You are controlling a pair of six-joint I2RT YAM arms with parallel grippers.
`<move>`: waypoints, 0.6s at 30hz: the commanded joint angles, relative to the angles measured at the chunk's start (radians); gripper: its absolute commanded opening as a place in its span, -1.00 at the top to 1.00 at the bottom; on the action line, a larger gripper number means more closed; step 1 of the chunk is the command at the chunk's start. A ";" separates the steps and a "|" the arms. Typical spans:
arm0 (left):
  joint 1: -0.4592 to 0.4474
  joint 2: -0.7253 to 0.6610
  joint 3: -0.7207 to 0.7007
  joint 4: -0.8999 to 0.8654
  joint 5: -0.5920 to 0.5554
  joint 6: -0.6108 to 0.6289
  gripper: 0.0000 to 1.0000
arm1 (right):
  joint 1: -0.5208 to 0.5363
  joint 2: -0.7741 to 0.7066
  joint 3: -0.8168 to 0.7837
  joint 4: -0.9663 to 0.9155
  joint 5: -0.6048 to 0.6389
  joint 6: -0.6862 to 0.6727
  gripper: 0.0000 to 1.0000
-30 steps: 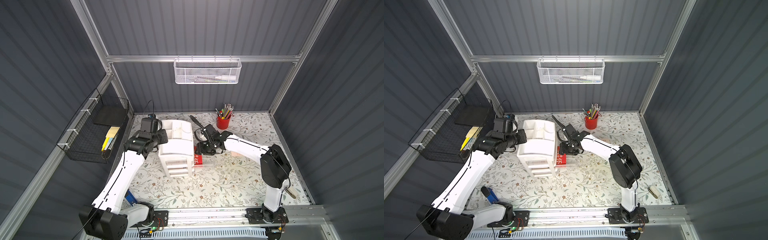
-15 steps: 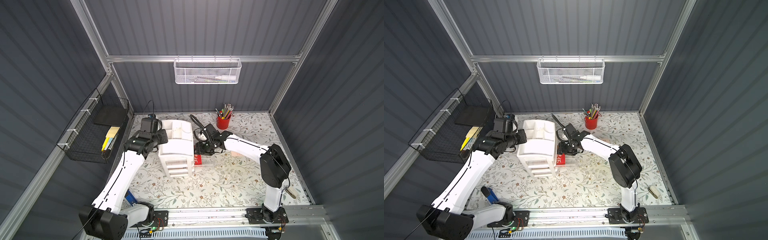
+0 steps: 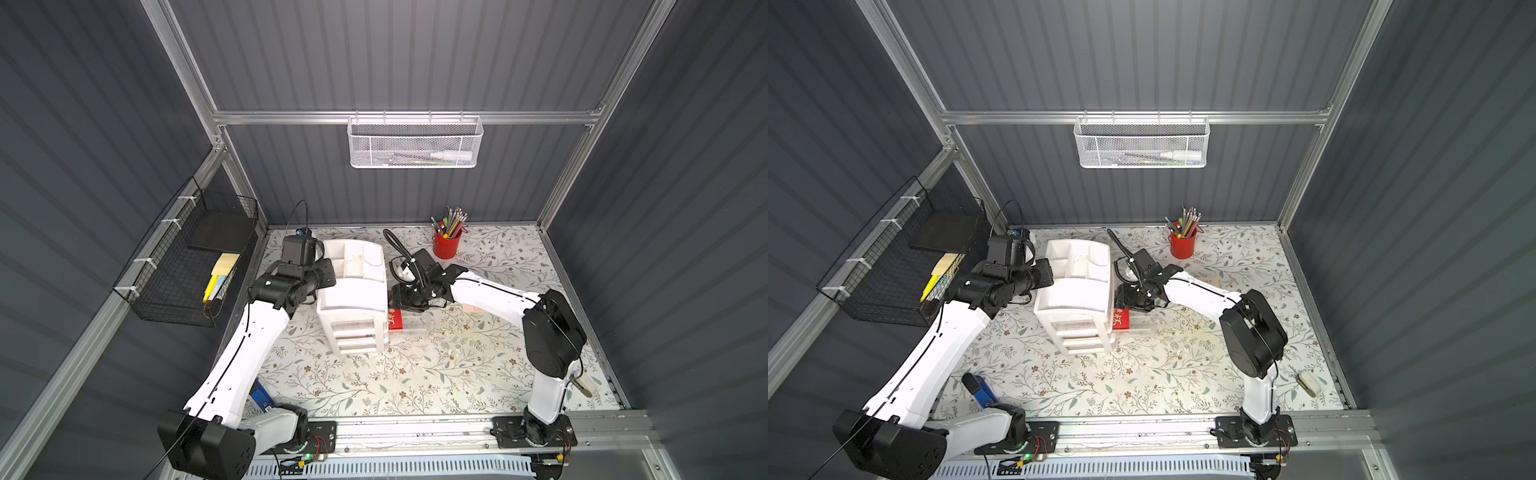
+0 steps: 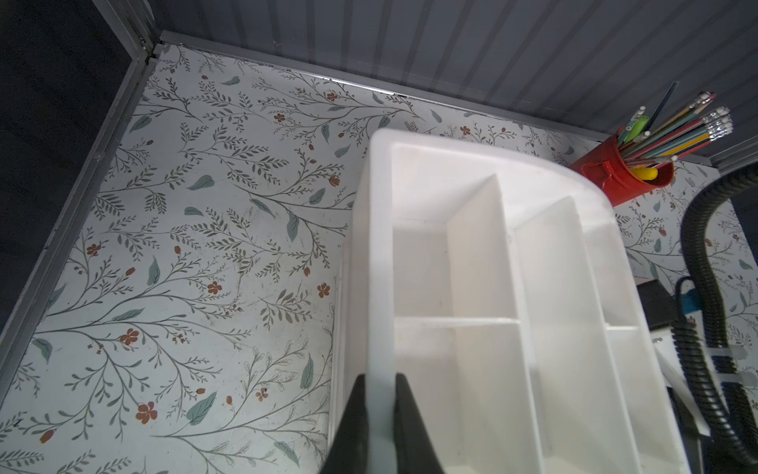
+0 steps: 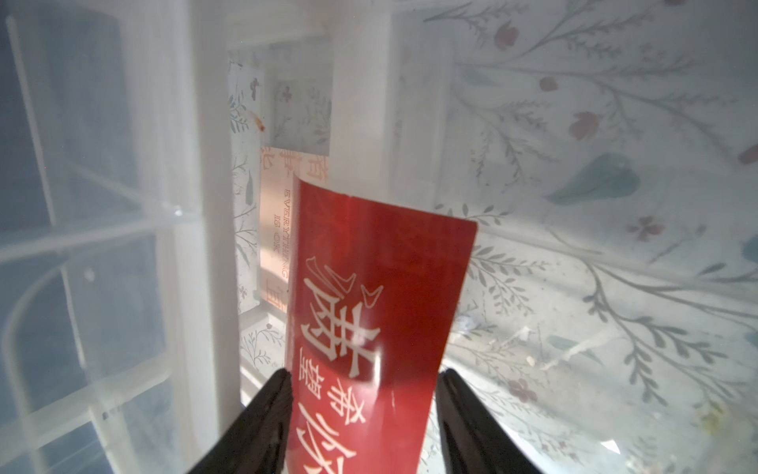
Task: Take the postcards out of the drawer
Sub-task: Pick up the postcard from the drawer.
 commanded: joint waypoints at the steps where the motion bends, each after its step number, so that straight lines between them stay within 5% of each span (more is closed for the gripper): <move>1: 0.006 0.004 -0.025 -0.060 0.002 0.027 1.00 | -0.001 -0.045 -0.018 0.056 -0.032 0.022 -0.18; 18: 0.006 0.006 -0.025 -0.058 0.003 0.029 1.00 | -0.006 -0.088 -0.084 0.177 -0.105 0.086 -0.16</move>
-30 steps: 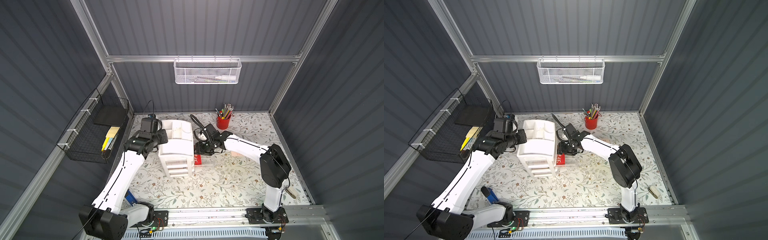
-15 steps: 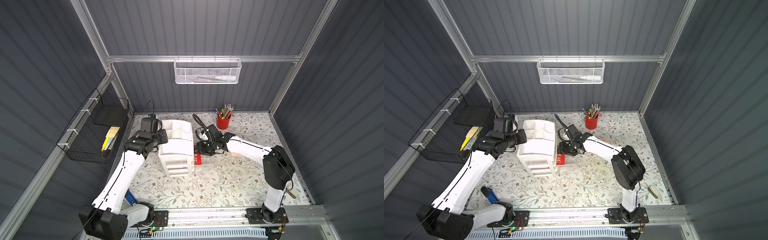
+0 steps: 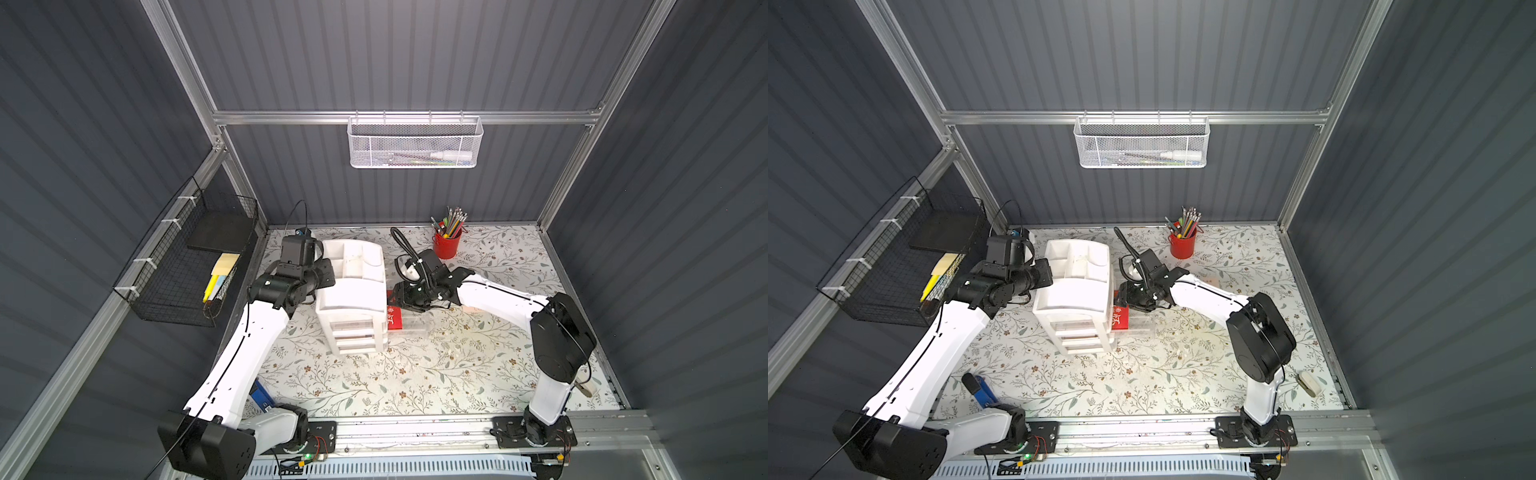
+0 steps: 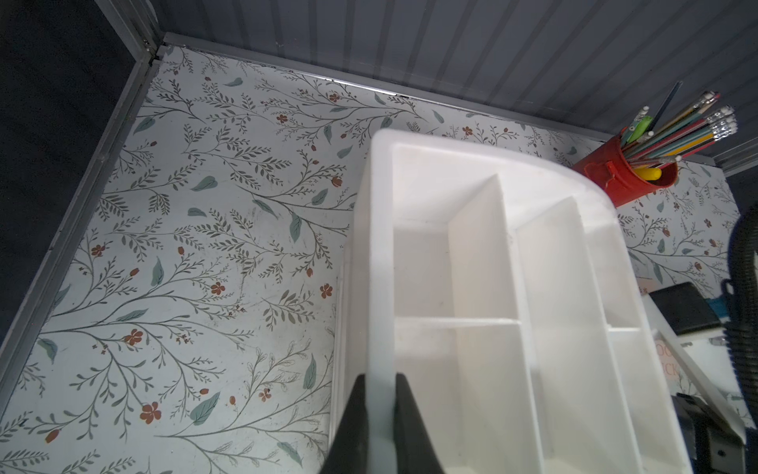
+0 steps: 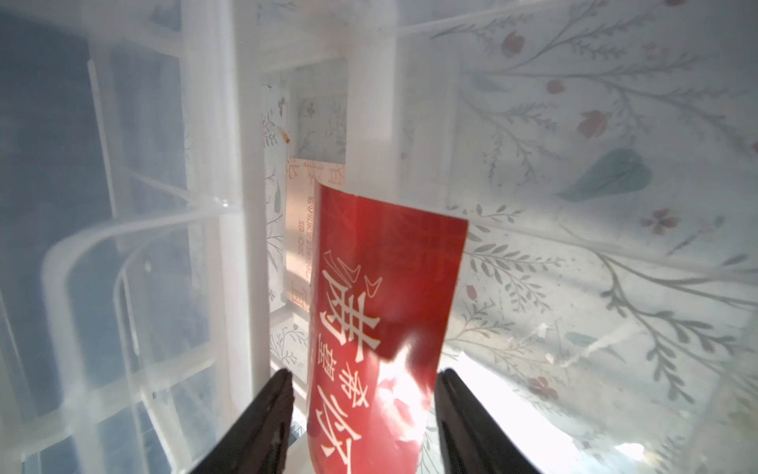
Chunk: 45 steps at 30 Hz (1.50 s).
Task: Take the postcards out of the drawer
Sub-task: Pick up the postcard from the drawer.
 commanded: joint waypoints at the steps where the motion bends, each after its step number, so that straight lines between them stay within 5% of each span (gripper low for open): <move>1: 0.002 0.007 -0.026 -0.058 0.003 0.022 1.00 | 0.009 -0.046 -0.013 0.079 -0.058 0.019 -0.16; 19: 0.002 0.009 -0.027 -0.058 0.004 0.022 1.00 | 0.008 -0.072 -0.041 0.113 -0.069 0.032 -0.03; 45: 0.002 0.013 -0.025 -0.061 0.000 0.023 1.00 | -0.016 -0.069 -0.097 0.160 -0.088 0.036 0.76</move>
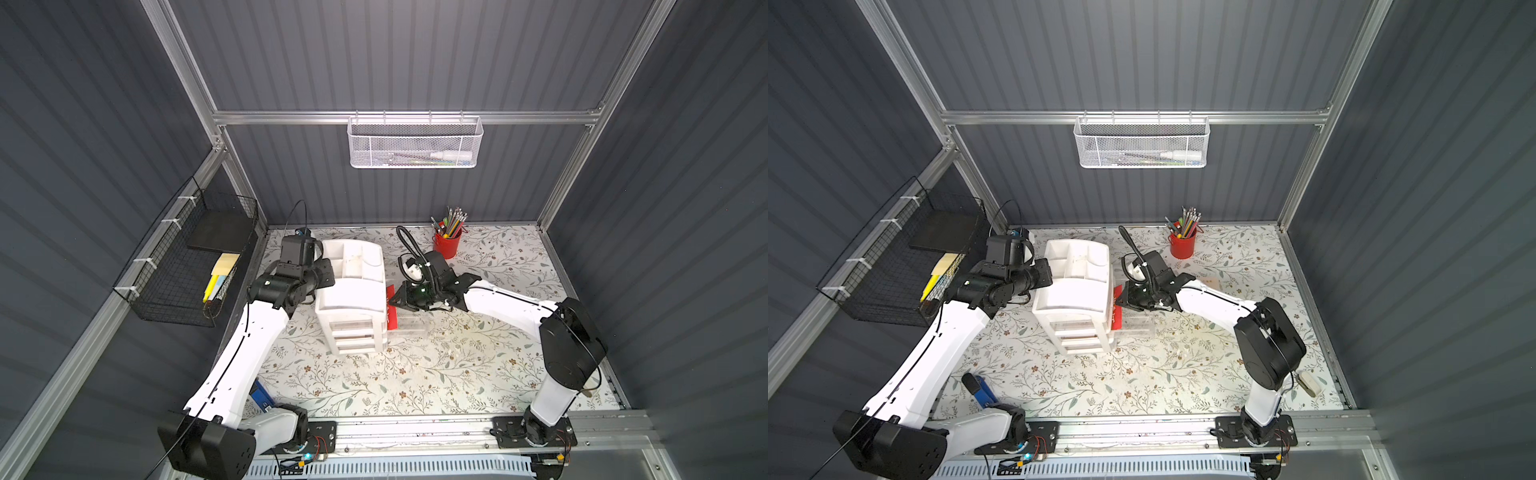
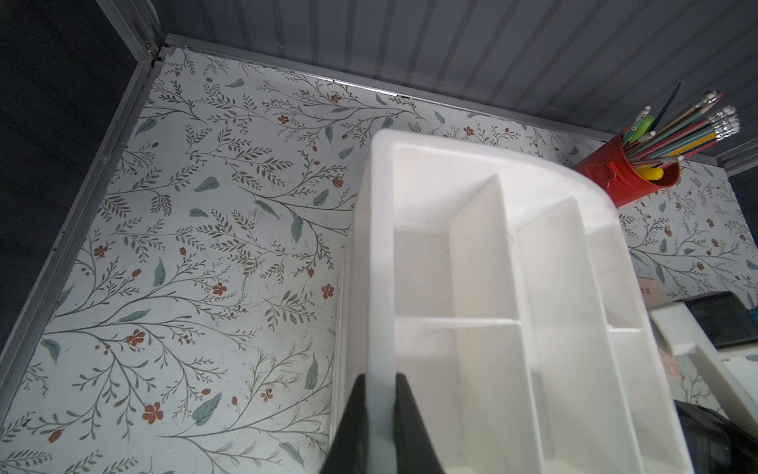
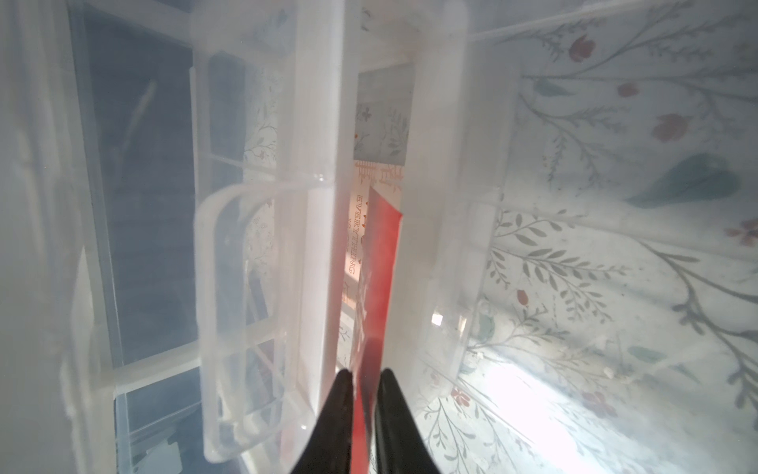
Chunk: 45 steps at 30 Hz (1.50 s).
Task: Take the postcards out of the drawer
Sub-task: Pick up the postcard from the drawer.
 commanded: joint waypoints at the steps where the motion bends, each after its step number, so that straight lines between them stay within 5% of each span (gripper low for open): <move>1: 0.001 0.014 -0.025 -0.061 0.001 0.020 1.00 | -0.007 -0.003 -0.005 0.010 -0.011 -0.001 0.79; 27: 0.001 0.019 -0.027 -0.059 0.001 0.020 1.00 | -0.117 -0.146 0.007 -0.107 0.002 -0.100 0.99; 45: 0.001 0.023 -0.025 -0.058 0.002 0.021 1.00 | -0.419 -0.398 -0.074 -0.329 -0.152 -0.342 0.99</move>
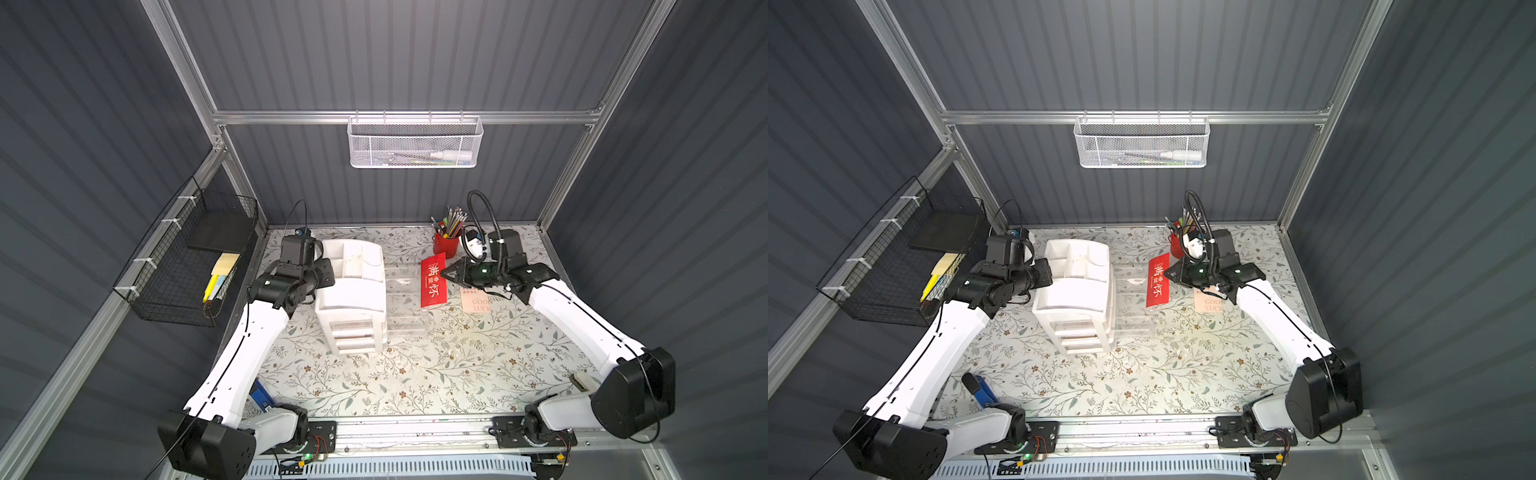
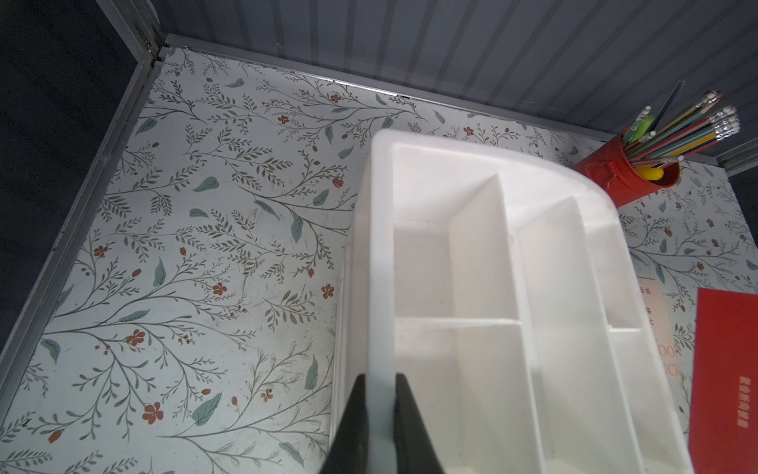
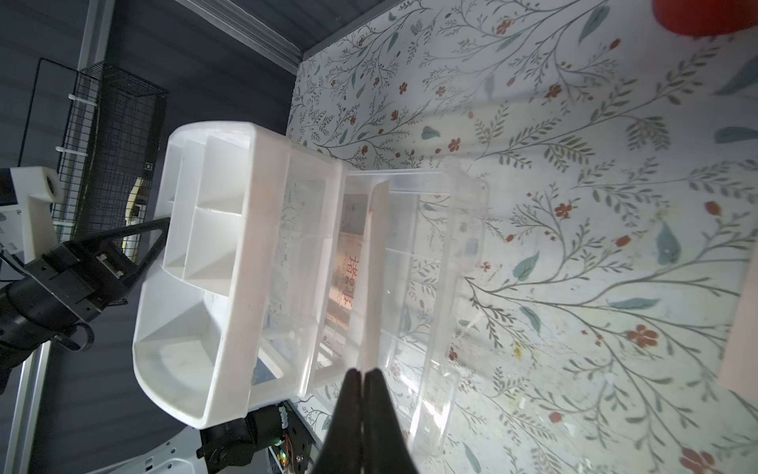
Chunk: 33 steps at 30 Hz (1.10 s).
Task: Take the postcards out of the drawer
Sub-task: Pick up the postcard from the drawer, then place the postcard at the center of the board.
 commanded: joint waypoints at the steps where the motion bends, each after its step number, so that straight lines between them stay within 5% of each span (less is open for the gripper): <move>1: 0.001 0.022 -0.025 -0.058 0.001 0.021 1.00 | -0.065 -0.033 -0.023 -0.100 -0.056 -0.109 0.99; 14: 0.001 0.018 -0.025 -0.060 0.002 0.020 1.00 | -0.350 0.011 -0.019 -0.179 -0.145 -0.290 0.97; 24: 0.001 0.006 -0.038 -0.051 0.008 0.020 1.00 | -0.579 0.231 0.164 -0.304 -0.236 -0.495 0.97; 33: 0.001 0.031 -0.043 -0.038 0.012 0.019 1.00 | -0.681 0.392 0.313 -0.431 -0.277 -0.751 0.98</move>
